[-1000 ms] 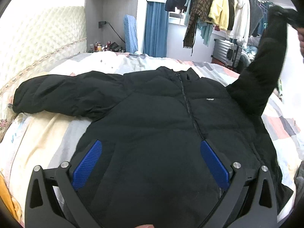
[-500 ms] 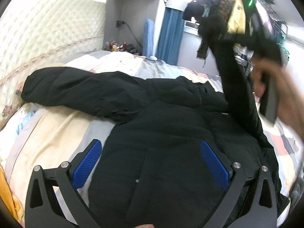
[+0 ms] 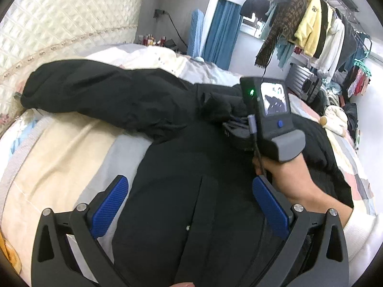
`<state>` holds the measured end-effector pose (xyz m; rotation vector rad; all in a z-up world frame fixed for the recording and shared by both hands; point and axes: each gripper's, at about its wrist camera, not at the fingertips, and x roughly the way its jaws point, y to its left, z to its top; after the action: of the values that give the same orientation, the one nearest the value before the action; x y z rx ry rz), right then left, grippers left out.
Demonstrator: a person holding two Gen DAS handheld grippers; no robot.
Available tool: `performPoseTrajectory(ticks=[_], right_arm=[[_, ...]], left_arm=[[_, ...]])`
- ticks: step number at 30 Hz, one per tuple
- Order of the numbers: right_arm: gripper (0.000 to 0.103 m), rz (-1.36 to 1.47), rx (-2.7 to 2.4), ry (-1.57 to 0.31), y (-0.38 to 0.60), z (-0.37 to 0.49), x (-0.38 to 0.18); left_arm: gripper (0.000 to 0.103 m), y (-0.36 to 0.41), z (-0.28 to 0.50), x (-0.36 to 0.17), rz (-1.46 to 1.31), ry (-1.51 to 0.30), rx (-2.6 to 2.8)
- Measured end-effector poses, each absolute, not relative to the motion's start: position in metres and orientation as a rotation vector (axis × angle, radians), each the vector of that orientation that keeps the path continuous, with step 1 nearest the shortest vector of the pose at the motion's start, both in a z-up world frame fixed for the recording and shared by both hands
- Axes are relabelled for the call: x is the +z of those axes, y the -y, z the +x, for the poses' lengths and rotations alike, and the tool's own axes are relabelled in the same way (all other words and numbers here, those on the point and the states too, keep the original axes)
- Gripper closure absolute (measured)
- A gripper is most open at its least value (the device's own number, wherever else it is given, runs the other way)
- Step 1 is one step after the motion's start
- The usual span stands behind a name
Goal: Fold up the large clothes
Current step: 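Lift the gripped sleeve with the right tool and swing it across the jacket body, then lay the sleeve across the jacket chest and open the right tool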
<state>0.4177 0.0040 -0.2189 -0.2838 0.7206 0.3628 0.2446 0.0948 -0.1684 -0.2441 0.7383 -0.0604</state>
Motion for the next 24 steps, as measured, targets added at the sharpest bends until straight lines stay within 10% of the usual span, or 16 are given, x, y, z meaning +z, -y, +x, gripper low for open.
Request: performPoseTrajectory(ticks=[5,9,24], right_arm=[[0.090,-0.259,0.384,-0.734,0.004,0.419,-0.213],[0.047,-0.238,0.441,-0.754,0.009,0.404,-0.202],[0.047,-0.091,0.306,-0.590,0.160,0.310,-0.139]], left_arm=[[0.000,-0.094,0.250,-0.176,-0.249,-0.766,-0.067],[0.000,-0.093,0.248,-0.176,-0.254,-0.769,-0.077],[0.000,-0.057,0.227,-0.157,-0.176,-0.710,-0.120]])
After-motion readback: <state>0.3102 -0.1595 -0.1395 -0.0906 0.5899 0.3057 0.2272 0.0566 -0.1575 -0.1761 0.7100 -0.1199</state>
